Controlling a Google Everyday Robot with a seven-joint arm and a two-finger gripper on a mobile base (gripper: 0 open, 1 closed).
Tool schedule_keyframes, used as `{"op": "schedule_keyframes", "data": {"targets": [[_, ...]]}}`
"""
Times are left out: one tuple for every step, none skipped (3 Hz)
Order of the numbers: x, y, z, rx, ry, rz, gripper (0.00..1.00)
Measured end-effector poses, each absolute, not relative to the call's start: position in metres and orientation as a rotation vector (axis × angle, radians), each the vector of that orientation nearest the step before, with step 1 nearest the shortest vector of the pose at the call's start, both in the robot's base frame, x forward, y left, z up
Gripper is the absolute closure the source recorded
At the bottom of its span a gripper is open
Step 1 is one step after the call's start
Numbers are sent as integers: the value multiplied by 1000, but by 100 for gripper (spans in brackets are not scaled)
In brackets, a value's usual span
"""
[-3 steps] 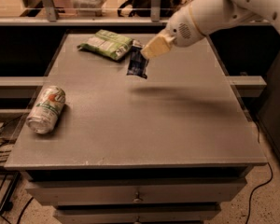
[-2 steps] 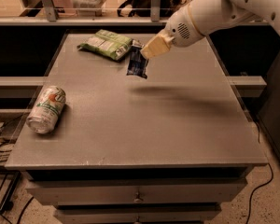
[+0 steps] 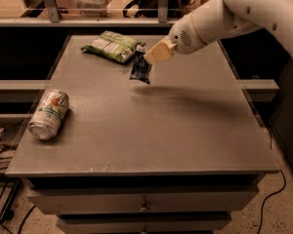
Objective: Move rxbar blueberry near green jalapeno chip bag
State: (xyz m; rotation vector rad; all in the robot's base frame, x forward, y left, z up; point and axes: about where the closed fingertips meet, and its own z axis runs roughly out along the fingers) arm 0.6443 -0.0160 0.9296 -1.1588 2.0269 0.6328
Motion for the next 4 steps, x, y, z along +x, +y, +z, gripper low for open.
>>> {"op": "schedule_keyframes", "data": {"targets": [[674,-2,918,-1085,2004,643,100],[704,4,903,-995,2012,624,82],[730,7,897,-925,2009,607,59],[752,12,894,-883,2000,591,36]]}}
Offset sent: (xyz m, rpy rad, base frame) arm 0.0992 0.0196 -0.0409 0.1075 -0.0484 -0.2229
